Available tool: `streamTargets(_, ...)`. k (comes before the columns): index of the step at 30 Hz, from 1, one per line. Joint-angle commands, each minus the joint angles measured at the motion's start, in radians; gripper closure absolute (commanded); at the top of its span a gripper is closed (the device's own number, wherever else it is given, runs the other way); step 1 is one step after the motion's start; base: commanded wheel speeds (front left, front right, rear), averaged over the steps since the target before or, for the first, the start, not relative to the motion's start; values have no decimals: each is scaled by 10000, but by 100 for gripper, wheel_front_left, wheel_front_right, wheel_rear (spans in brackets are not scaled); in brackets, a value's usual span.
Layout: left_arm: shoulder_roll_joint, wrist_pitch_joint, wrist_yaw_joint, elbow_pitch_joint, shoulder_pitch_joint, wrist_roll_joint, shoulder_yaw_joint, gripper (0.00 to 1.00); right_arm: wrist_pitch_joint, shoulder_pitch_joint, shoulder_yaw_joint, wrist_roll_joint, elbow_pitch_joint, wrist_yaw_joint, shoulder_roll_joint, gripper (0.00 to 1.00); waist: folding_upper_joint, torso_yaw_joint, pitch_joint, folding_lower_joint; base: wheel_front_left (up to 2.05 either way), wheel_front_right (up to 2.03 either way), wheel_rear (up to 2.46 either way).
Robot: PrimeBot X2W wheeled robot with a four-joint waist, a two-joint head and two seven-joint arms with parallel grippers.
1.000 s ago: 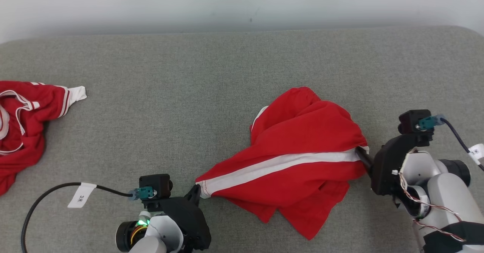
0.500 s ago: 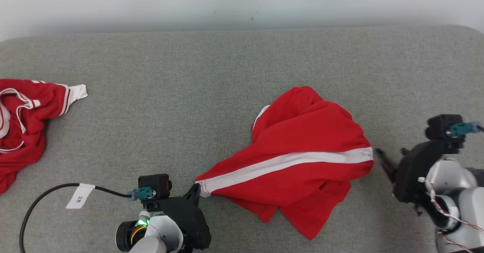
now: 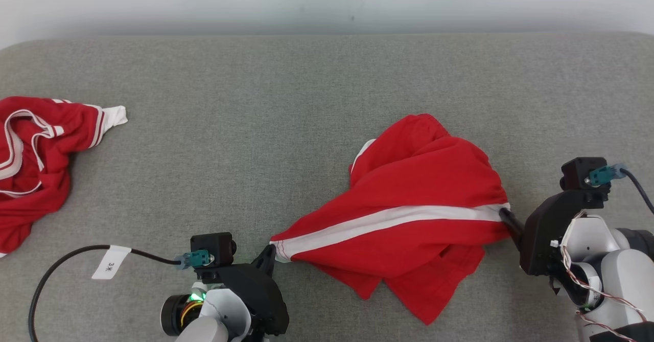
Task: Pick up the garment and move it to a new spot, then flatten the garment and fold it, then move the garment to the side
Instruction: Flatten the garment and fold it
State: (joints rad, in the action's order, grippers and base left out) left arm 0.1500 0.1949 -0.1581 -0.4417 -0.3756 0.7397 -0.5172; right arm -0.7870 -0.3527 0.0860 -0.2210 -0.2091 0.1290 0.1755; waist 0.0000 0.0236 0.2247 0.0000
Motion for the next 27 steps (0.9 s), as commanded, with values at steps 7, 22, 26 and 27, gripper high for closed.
streamTargets(7, 162, 107, -67, -388, 156, 129, -35, 100, 144, -350, -256, 94, -761, 35, 2, 0, 0, 248, -28, 0, 0, 0, 0)
streamTargets(22, 226, 27, -113, -336, 275, 233, -58, 100, 448, -675, -536, -168, -1389, 35, 161, 100, 0, 335, -59, 0, 0, 0, 0)
streamTargets(26, 231, -134, -94, -260, 210, 241, 1, 100, 687, -728, -591, -369, -1233, 35, 276, 100, 0, 288, -101, 0, 0, 0, 0)
streamTargets(27, 238, -189, -79, -222, 195, 234, 26, 100, 778, -739, -586, -408, -1157, 35, 296, 100, 0, 267, -125, 0, 0, 0, 0)
